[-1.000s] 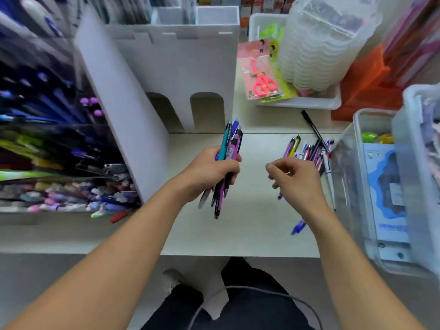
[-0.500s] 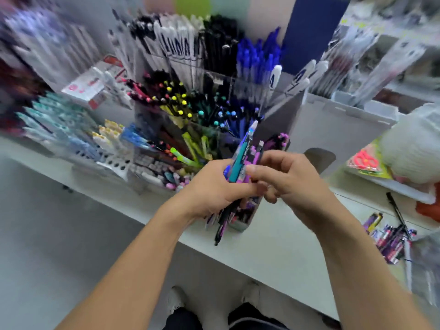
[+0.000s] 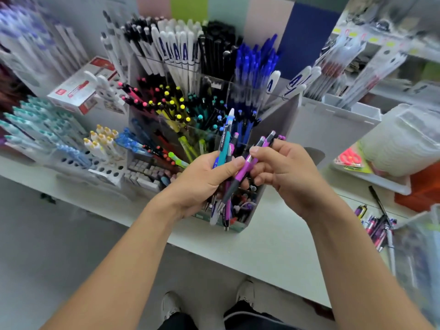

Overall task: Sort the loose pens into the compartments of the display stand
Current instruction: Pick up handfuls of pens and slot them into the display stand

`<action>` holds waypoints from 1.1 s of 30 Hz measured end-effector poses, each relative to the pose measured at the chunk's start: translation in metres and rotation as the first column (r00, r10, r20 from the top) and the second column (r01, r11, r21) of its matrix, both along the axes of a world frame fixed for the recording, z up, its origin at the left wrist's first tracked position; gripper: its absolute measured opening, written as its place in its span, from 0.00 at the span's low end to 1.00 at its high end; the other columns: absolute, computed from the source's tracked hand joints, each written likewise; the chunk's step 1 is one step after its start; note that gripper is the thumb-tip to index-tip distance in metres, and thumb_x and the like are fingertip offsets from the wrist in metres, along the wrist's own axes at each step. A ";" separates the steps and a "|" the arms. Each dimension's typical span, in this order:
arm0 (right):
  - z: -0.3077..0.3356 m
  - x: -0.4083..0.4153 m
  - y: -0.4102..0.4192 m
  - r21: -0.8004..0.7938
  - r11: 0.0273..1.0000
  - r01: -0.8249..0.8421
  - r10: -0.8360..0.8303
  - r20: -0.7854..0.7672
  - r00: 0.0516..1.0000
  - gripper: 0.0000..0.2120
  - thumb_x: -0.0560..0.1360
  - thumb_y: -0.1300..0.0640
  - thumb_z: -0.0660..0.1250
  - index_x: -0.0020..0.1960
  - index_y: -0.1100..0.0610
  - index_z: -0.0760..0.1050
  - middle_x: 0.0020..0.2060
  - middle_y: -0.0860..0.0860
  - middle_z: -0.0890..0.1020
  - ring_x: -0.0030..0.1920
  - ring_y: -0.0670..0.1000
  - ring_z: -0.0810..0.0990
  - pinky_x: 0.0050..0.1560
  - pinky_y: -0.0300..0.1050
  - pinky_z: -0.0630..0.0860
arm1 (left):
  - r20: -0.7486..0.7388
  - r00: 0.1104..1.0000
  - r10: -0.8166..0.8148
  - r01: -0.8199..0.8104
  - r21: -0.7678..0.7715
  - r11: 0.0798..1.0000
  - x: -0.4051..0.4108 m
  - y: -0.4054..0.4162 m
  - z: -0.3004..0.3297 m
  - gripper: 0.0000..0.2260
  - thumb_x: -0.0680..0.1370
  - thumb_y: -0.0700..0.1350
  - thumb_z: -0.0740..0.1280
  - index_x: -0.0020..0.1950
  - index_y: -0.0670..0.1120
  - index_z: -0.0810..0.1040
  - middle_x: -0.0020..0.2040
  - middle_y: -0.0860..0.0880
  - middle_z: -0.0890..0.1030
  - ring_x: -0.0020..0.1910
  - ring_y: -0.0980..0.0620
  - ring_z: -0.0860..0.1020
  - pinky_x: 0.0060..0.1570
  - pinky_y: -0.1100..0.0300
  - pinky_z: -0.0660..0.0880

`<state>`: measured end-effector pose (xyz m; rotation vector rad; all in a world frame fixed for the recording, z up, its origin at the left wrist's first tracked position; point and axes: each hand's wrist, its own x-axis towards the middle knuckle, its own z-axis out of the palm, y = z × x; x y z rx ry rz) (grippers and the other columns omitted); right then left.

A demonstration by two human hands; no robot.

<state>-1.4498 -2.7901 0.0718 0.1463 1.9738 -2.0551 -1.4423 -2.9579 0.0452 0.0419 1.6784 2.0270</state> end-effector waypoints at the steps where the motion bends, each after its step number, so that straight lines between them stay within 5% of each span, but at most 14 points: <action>1: 0.002 0.000 0.002 0.025 0.999 -0.030 0.030 -0.002 1.000 0.05 0.80 0.65 0.65 0.45 0.62 0.75 0.29 0.55 0.80 0.27 0.50 0.78 0.28 0.39 0.75 | 0.019 0.999 -0.030 0.030 0.004 1.000 -0.001 0.000 0.001 0.10 0.80 0.48 0.65 0.51 0.41 0.78 0.37 0.47 0.83 0.31 0.57 0.80 0.28 0.68 0.72; 5: 0.003 -0.001 0.005 0.068 0.993 -0.099 0.097 0.028 0.995 0.03 0.79 0.64 0.67 0.49 0.64 0.78 0.28 0.53 0.80 0.25 0.50 0.75 0.25 0.38 0.73 | 0.034 0.969 -0.243 0.244 -0.022 0.970 -0.008 0.000 0.011 0.14 0.80 0.48 0.63 0.57 0.39 0.76 0.40 0.44 0.83 0.29 0.57 0.78 0.25 0.68 0.68; 10: 0.004 -0.009 0.013 0.001 1.000 -0.010 0.010 0.104 0.995 0.09 0.78 0.60 0.71 0.53 0.66 0.81 0.29 0.53 0.79 0.26 0.46 0.74 0.26 0.35 0.74 | 0.024 0.962 -0.271 0.272 -0.101 0.957 -0.022 0.010 0.017 0.10 0.82 0.48 0.62 0.53 0.42 0.77 0.39 0.41 0.83 0.27 0.57 0.75 0.24 0.67 0.67; 16: 0.009 -0.018 0.016 0.060 0.990 0.127 -0.129 0.025 0.991 0.09 0.78 0.62 0.69 0.40 0.62 0.78 0.24 0.52 0.75 0.22 0.45 0.70 0.22 0.35 0.69 | 0.011 0.989 -0.146 0.147 -0.062 0.987 -0.024 0.029 0.018 0.15 0.78 0.54 0.62 0.45 0.46 0.83 0.36 0.42 0.83 0.32 0.51 0.72 0.27 0.63 0.65; 21: 0.012 -0.018 0.021 0.079 0.988 0.136 -0.135 -0.018 0.991 0.11 0.79 0.63 0.68 0.37 0.60 0.78 0.26 0.55 0.77 0.22 0.46 0.71 0.22 0.36 0.70 | -0.057 0.998 -0.008 0.002 -0.101 0.995 -0.022 0.036 0.013 0.15 0.83 0.51 0.59 0.52 0.42 0.80 0.37 0.44 0.83 0.43 0.41 0.72 0.36 0.56 0.70; 26: 0.011 -0.018 0.027 0.043 0.979 0.201 -0.199 -0.044 0.979 0.08 0.80 0.63 0.66 0.41 0.59 0.75 0.25 0.51 0.79 0.22 0.45 0.70 0.22 0.37 0.68 | -0.133 0.986 0.103 -0.115 -0.084 0.990 -0.023 0.040 0.013 0.12 0.84 0.48 0.60 0.54 0.41 0.79 0.35 0.49 0.80 0.30 0.53 0.73 0.28 0.65 0.72; 29: 0.006 -0.017 0.025 0.014 0.969 0.247 -0.245 -0.085 0.966 0.07 0.80 0.63 0.66 0.44 0.59 0.74 0.29 0.56 0.79 0.22 0.46 0.71 0.21 0.37 0.67 | -0.137 0.974 0.183 -0.193 -0.069 0.979 -0.023 0.042 0.006 0.11 0.84 0.50 0.60 0.50 0.46 0.78 0.44 0.40 0.83 0.42 0.42 0.79 0.46 0.53 0.80; 31: 0.003 -0.015 0.024 -0.005 0.952 0.306 -0.305 -0.111 0.946 0.06 0.80 0.63 0.66 0.44 0.60 0.74 0.30 0.58 0.78 0.22 0.46 0.71 0.21 0.37 0.67 | -0.155 0.969 0.192 -0.206 -0.076 0.976 -0.023 0.039 0.004 0.13 0.84 0.52 0.60 0.50 0.48 0.82 0.53 0.36 0.83 0.54 0.40 0.80 0.63 0.42 0.74; 33: 0.000 -0.013 0.024 -0.055 0.930 0.363 -0.367 -0.113 0.923 0.06 0.81 0.63 0.66 0.45 0.61 0.74 0.32 0.62 0.78 0.21 0.47 0.70 0.21 0.37 0.68 | -0.186 0.967 0.173 -0.194 -0.099 0.976 -0.021 0.037 0.001 0.16 0.83 0.56 0.60 0.49 0.52 0.85 0.53 0.39 0.84 0.57 0.42 0.80 0.62 0.43 0.75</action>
